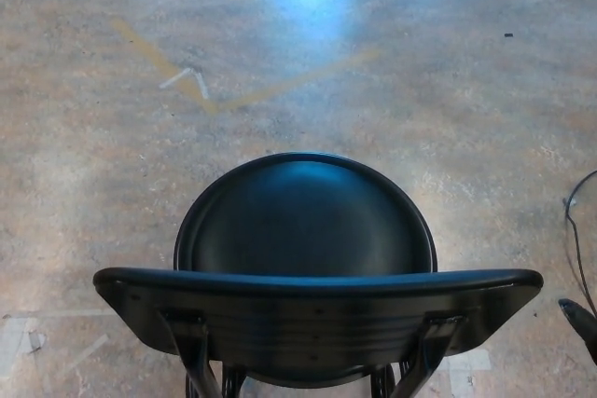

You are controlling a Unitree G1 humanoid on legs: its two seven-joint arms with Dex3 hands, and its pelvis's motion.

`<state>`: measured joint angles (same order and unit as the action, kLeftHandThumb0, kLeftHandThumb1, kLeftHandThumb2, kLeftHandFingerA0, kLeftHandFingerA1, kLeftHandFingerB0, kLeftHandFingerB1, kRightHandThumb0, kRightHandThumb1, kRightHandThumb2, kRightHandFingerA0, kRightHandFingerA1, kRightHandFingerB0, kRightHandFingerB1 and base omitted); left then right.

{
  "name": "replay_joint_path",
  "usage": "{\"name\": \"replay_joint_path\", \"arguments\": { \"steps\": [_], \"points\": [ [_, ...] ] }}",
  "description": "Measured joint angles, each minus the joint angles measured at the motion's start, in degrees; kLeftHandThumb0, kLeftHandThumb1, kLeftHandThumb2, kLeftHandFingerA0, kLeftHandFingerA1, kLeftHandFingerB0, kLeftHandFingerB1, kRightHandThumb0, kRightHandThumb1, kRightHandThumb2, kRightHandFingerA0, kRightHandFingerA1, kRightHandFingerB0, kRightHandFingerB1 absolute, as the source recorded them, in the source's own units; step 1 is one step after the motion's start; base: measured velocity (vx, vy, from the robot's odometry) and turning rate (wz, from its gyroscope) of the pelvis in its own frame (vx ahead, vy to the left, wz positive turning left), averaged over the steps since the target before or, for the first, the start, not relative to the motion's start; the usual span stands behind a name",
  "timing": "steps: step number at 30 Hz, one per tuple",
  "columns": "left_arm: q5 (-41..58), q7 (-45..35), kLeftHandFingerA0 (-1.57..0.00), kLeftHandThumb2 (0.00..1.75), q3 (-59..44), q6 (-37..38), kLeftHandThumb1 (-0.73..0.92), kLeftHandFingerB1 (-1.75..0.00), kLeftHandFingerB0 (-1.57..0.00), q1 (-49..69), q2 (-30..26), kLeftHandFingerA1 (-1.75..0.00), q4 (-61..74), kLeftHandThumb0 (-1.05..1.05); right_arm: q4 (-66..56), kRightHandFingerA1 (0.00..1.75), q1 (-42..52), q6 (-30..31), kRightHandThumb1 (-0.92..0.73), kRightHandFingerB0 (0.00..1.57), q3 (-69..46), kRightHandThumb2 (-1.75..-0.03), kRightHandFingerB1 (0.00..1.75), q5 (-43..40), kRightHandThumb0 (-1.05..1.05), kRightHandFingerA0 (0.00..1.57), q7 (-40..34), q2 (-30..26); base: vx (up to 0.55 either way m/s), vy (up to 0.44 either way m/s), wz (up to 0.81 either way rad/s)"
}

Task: Use the right hand to rotate the back of the chair to its left.

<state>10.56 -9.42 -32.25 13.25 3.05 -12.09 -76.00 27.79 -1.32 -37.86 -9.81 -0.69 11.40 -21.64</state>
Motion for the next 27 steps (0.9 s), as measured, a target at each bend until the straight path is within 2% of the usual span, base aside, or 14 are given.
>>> {"name": "replay_joint_path", "arguments": {
  "steps": [5, 9, 10, 13, 14, 15, 19, 20, 21, 22, 26, 27],
  "points": [
    [0.2, 0.1, -0.42, 0.61, 0.0, 0.0, 0.64, -0.38, -0.46, -0.3, 0.0, -0.42, -0.1, -0.7, -1.7, 0.0, 0.7, 0.7, -0.63, 0.0, 0.1, -0.64, 0.0, -0.1, -0.94, 0.0, 0.8, -0.5, 0.0, 0.0, 0.0],
    [0.2, 0.3, -0.42, 0.61, 0.2, 0.0, 0.64, -0.38, -0.46, -0.6, 0.0, -0.42, -0.1, -0.7, -1.9, 0.0, 0.7, 0.8, -0.63, 0.0, 0.3, -0.64, 0.0, 0.0, -0.94, 0.0, 2.0, -3.0, 0.0, 0.0, 0.0],
    [0.2, 0.4, -0.42, 0.61, 0.3, 0.0, 0.63, -0.38, -0.46, -0.7, 0.0, -0.41, -0.1, -0.7, -1.9, 0.0, 0.7, 0.8, -0.58, 0.0, 0.4, -0.62, 0.0, 0.0, -0.93, 0.0, 2.4, -3.6, 0.0, 0.0, 0.0],
    [0.2, 0.5, -0.42, 0.61, 0.5, 0.1, 0.63, -0.38, -0.46, -1.0, -0.1, -0.41, -0.1, -0.7, -1.9, 0.0, 0.7, 0.8, -0.58, 0.0, 0.6, -0.62, 0.0, 0.0, -0.93, 0.0, 3.6, -5.0, 0.0, 0.0, 0.0],
    [0.2, 0.5, -0.42, 0.6, 0.6, 0.1, 0.64, -0.38, -0.45, -1.1, -0.1, -0.42, -0.1, -0.69, -1.9, 0.0, 0.7, 0.8, -0.56, 0.0, 0.6, -0.57, 0.0, -0.1, -0.95, 0.0, 4.1, -5.4, 0.0, 0.0, 0.0],
    [0.2, 0.6, -0.38, 0.91, 0.7, 0.1, 0.5, -0.51, -0.4, -1.2, -0.1, -0.54, -0.1, -0.69, -1.8, 0.0, 0.6, 0.9, -0.44, 0.0, 0.8, -0.84, 0.0, -0.2, -0.94, 0.0, 4.9, -6.3, 0.0, 0.0, 0.0],
    [0.2, 0.8, -0.38, 0.91, 0.7, 0.1, 0.5, -0.51, -0.4, -1.6, -0.2, -0.54, -0.1, -0.69, -1.6, 0.0, 0.3, 1.1, -0.44, 0.0, 1.7, -0.84, 0.0, -0.5, -0.94, 0.0, 7.7, -8.3, 0.0, 0.0, 0.0],
    [0.2, 0.8, -0.41, 0.6, 0.7, 0.1, 0.61, -0.39, -0.46, -1.7, -0.2, -0.42, -0.1, -0.7, -1.6, 0.0, 0.3, 1.1, -0.6, 0.0, 1.9, -0.59, 0.0, -0.6, -0.99, 0.0, 8.4, -8.6, 0.0, 0.0, 0.0],
    [0.2, 0.8, -0.41, 0.6, 0.7, 0.1, 0.61, -0.39, -0.46, -1.7, -0.2, -0.42, -0.1, -0.7, -1.6, 0.0, 0.3, 1.1, -0.6, 0.0, 2.1, -0.59, 0.0, -0.7, -0.99, 0.0, 8.8, -8.7, 0.0, 0.0, 0.0],
    [0.2, 0.8, -0.42, 0.6, 0.7, 0.1, 0.64, -0.38, -0.47, -1.7, -0.2, -0.43, -0.1, -0.69, -1.9, 0.0, 0.3, 1.3, -0.47, 0.0, 2.3, -0.87, 0.0, -0.7, -0.98, 0.0, 9.1, -8.9, 0.0, 0.0, 0.0],
    [0.4, 0.7, -0.42, 0.6, 0.7, 0.1, 0.64, -0.38, -0.47, -1.8, -0.3, -0.43, -0.1, -0.69, -6.0, 0.0, 1.1, 2.3, -0.47, 0.0, 4.7, -0.87, 0.0, -0.2, -0.98, 0.0, 10.8, -9.3, 0.0, 0.0, 0.0],
    [0.5, 0.7, -0.44, 0.6, 0.7, 0.1, 0.64, -0.38, -0.46, -1.9, -0.3, -0.42, -0.1, -0.7, -6.4, 0.0, 1.2, 2.5, -0.58, 0.0, 4.9, -0.6, 0.0, -0.2, -1.01, 0.0, 11.1, -9.3, 0.0, 0.0, 0.0]
  ]
}}
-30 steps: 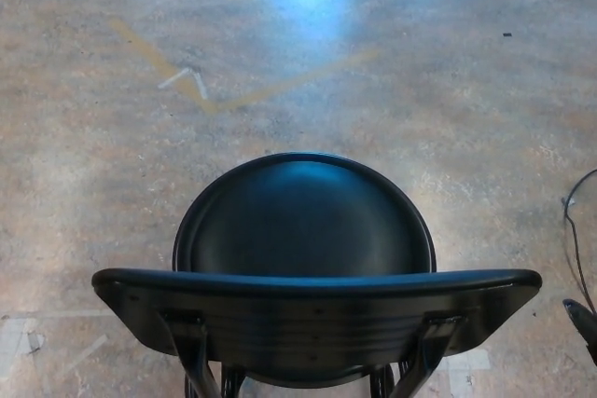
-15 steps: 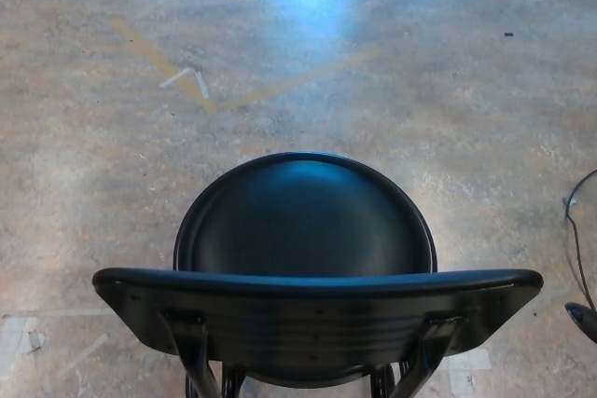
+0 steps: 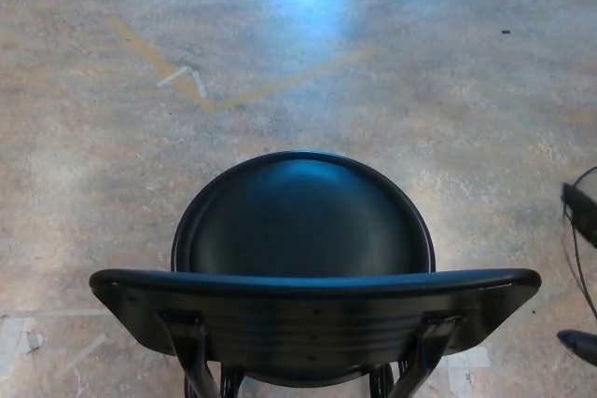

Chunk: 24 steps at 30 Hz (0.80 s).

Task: Use the right hand to rotate the back of the chair to its left.

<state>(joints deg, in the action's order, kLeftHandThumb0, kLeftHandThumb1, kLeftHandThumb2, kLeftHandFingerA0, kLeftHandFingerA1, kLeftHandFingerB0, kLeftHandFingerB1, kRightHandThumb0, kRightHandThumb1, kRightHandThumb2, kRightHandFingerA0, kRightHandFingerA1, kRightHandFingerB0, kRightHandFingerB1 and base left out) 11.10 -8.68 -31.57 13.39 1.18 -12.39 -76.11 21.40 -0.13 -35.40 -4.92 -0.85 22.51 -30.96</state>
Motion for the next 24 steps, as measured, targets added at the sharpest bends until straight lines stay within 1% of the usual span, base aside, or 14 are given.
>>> {"name": "replay_joint_path", "arguments": {
  "steps": [4, 5, 6, 7, 11, 12, 19, 23, 24],
  "points": [
    [0.1, 0.0, -0.44, 0.6, 0.4, 0.1, 0.65, -0.38, -0.47, -0.1, -0.1, -0.43, 0.0, -0.69, -1.3, 0.0, 0.0, 0.4, -0.58, 0.0, 3.1, -0.59, 0.0, 1.3, -1.0, 0.0, 0.2, 1.2, 0.0, 0.0, 0.0],
    [0.1, 0.0, -0.44, 0.6, 0.5, 0.1, 0.65, -0.39, -0.48, -0.2, -0.1, -0.43, 0.0, -0.67, -1.3, 0.0, 0.0, 0.4, -0.57, 0.0, 3.7, -0.64, 0.0, 1.7, -1.05, 0.0, 0.2, 1.5, 0.0, 0.0, 0.0],
    [0.1, 0.0, -0.44, 0.6, 0.6, 0.2, 0.65, -0.39, -0.48, -0.2, -0.1, -0.43, 0.0, -0.67, -1.4, 0.0, 0.0, 0.4, -0.57, 0.0, 4.1, -0.64, 0.0, 1.9, -1.05, 0.0, 0.2, 1.6, 0.0, 0.0, 0.0],
    [0.2, 0.0, -0.43, 0.6, 0.6, 0.2, 0.65, -0.39, -0.47, -0.2, -0.2, -0.42, 0.0, -0.67, -1.4, 0.0, -0.2, 0.5, -0.59, 0.0, 4.8, -0.59, 0.0, 2.7, -1.04, 0.0, -0.1, 2.0, 0.0, 0.0, 0.0],
    [0.3, 0.1, -0.42, 0.61, 0.7, 0.2, 0.65, -0.39, -0.47, -0.5, -0.3, -0.43, 0.0, -0.67, -2.2, 0.0, -0.7, 0.9, -0.6, 0.0, 7.3, -0.61, 0.0, 5.6, -1.03, 0.0, -1.2, 2.9, 0.0, 0.0, 0.0],
    [0.3, 0.1, -0.43, 0.6, 0.7, 0.2, 0.64, -0.39, -0.47, -0.6, -0.3, -0.42, 0.0, -0.68, -2.7, 0.0, -0.8, 1.1, -0.65, 0.0, 7.7, -0.61, 0.0, 6.3, -1.05, 0.0, -1.3, 3.0, 0.0, 0.0, 0.0],
    [0.4, 0.1, -0.43, 0.6, 0.7, 0.2, 0.64, -0.39, -0.47, -0.7, -0.3, -0.43, 0.0, -0.68, -6.3, 0.0, -0.9, 3.3, -0.64, 0.0, 10.5, -0.6, 0.0, 11.3, -1.05, 0.0, -3.2, 4.0, 0.0, 0.0, 0.0],
    [0.4, 0.1, -0.42, 0.6, 0.7, 0.2, 0.63, -0.39, -0.47, -0.7, -0.4, -0.43, 0.0, -0.69, -6.9, 0.0, -1.3, 4.4, -0.65, 0.0, 12.7, -0.61, 0.0, 12.8, -1.05, 0.0, -4.6, 6.8, 0.0, 0.0, 0.0],
    [0.4, 0.1, -0.45, 0.6, 0.7, 0.2, 0.64, -0.39, -0.48, -0.7, -0.4, -0.43, -0.1, -0.67, -7.0, 0.0, -1.3, 4.5, -0.67, 0.0, 12.9, -0.61, 0.0, 13.0, -1.05, 0.0, -4.7, 7.0, 0.0, 0.0, 0.0]
  ]
}}
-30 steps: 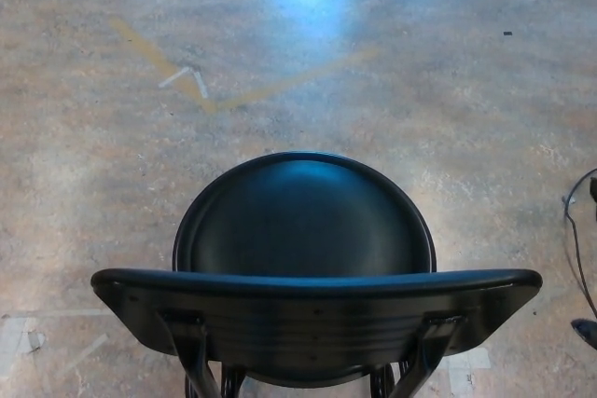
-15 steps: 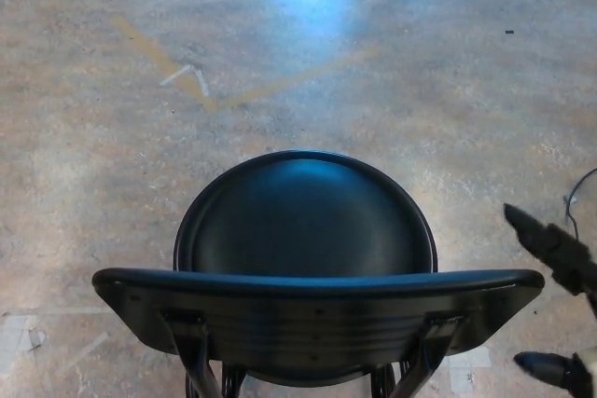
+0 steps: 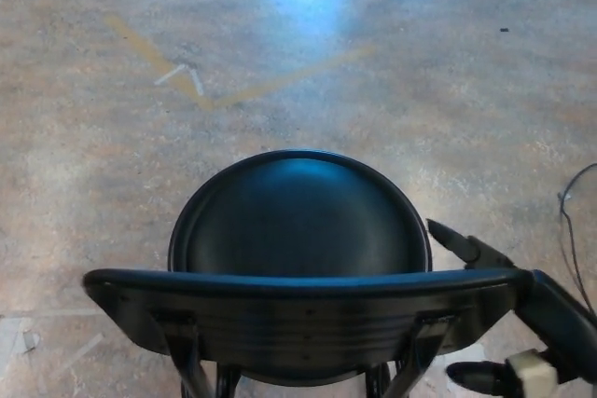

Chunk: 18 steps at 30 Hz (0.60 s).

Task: Use the right hand to rotate the back of the chair to its left.

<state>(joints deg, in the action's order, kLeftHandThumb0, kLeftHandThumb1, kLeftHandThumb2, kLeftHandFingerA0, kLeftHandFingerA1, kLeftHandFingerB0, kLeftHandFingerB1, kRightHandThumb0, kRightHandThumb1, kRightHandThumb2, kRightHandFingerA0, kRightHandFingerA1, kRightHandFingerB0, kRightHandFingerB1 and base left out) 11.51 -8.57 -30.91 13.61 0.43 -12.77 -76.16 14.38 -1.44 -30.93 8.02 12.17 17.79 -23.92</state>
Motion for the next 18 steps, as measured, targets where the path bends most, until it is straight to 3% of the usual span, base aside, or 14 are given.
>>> {"name": "replay_joint_path", "arguments": {
  "steps": [6, 7, 18],
  "points": [
    [0.0, 0.2, -0.43, 0.6, 0.0, 0.0, 0.62, -0.39, -0.48, -0.2, 0.0, -0.42, 0.0, -0.69, -0.2, 0.0, -2.0, 1.2, -0.67, 0.0, 4.2, -0.61, 0.0, 2.6, -1.05, 0.0, -1.2, 3.8, 0.0, 0.0, 0.01],
    [0.0, 0.2, -0.46, 0.6, 0.0, 0.0, 0.64, -0.37, -0.46, -0.2, 0.0, -0.41, 0.0, -0.65, -0.3, 0.01, -2.2, 1.3, -0.54, 0.0, 4.5, -0.94, 0.0, 2.8, -1.03, 0.0, -1.3, 4.0, 0.0, 0.0, 0.0],
    [0.4, 0.3, -0.47, 0.6, 0.1, -0.1, 0.65, -0.38, -0.47, -1.3, -0.2, -0.43, 0.1, -0.65, 1.9, 0.0, -10.6, 4.8, -0.51, 0.0, 16.4, -0.92, 0.0, 10.2, -1.01, 0.0, -2.0, 16.1, 0.0, 0.0, -0.01]
  ]
}}
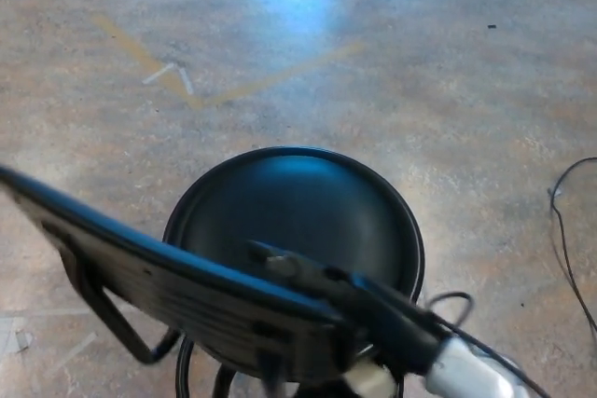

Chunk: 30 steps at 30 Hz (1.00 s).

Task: Use the right hand to rotate the back of the chair to its left.

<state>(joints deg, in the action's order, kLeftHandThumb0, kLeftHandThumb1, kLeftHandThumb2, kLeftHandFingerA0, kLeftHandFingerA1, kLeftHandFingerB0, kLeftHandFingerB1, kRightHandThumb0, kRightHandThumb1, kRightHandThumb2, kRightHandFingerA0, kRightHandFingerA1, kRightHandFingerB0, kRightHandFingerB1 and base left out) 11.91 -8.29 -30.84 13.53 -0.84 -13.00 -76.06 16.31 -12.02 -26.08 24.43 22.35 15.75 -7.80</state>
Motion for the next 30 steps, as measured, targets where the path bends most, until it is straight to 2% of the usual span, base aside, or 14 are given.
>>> {"name": "replay_joint_path", "arguments": {
  "steps": [1, 2, 16, 17, 21, 22, 30],
  "points": [
    [0.0, 0.0, -0.47, 0.6, 0.1, 0.0, 0.65, -0.38, -0.47, 0.1, 0.0, -0.43, 0.0, -0.65, 0.3, 0.0, -1.4, 0.4, -0.51, 0.0, 0.9, -0.92, 0.0, 0.8, -1.01, 0.0, -0.1, 1.1, 0.0, 0.0, 0.0],
    [0.0, 0.0, -0.49, 0.59, 0.1, 0.0, 0.62, -0.39, -0.5, 0.1, 0.0, -0.45, 0.0, -0.67, 0.6, 0.0, -2.1, 0.6, -0.69, 0.0, 1.3, -0.62, 0.0, 1.2, -1.05, 0.0, -0.2, 1.8, 0.0, 0.0, 0.0],
    [0.1, 0.4, -0.5, 0.6, 0.7, 0.1, 0.64, -0.38, -0.47, -0.2, -0.5, -0.45, 0.2, -0.65, 7.3, 0.0, -13.9, 6.6, -0.67, 0.0, 6.9, -0.61, 0.0, 6.7, -1.05, 0.0, -3.0, 10.0, 0.0, 0.0, 0.01],
    [0.1, 0.4, -0.51, 0.59, 0.8, 0.1, 0.63, -0.38, -0.49, -0.2, -0.6, -0.46, 0.2, -0.66, 8.4, 0.0, -14.8, 6.9, -0.53, 0.0, 7.0, -0.9, 0.0, 6.9, -0.98, 0.0, -3.3, 10.6, 0.0, 0.0, 0.0],
    [0.1, 0.5, -0.51, 0.59, 0.9, 0.1, 0.63, -0.38, -0.49, -0.5, -1.1, -0.46, 0.2, -0.66, 14.3, 0.0, -20.1, 7.8, -0.53, 0.0, 7.6, -0.9, 0.0, 7.9, -0.98, 0.0, -4.8, 13.0, 0.0, 0.0, 0.0],
    [0.1, 0.5, -0.47, 0.64, 0.9, 0.1, 0.61, -0.39, -0.42, -0.6, -1.2, -0.46, 0.2, -0.71, 15.4, 0.0, -21.2, 7.8, -0.67, 0.0, 7.8, -0.6, 0.0, 8.1, -1.05, 0.0, -5.4, 12.9, 0.0, 0.0, 0.0],
    [-0.1, 0.4, -0.47, 0.64, 2.0, 0.1, 0.61, -0.39, -0.42, -0.5, -1.5, -0.46, 0.2, -0.71, 22.6, 0.0, -26.7, 7.9, -0.67, 0.0, 9.5, -0.6, 0.0, 8.6, -1.05, 0.0, -8.1, 12.7, 0.0, 0.0, 0.0]
  ]
}}
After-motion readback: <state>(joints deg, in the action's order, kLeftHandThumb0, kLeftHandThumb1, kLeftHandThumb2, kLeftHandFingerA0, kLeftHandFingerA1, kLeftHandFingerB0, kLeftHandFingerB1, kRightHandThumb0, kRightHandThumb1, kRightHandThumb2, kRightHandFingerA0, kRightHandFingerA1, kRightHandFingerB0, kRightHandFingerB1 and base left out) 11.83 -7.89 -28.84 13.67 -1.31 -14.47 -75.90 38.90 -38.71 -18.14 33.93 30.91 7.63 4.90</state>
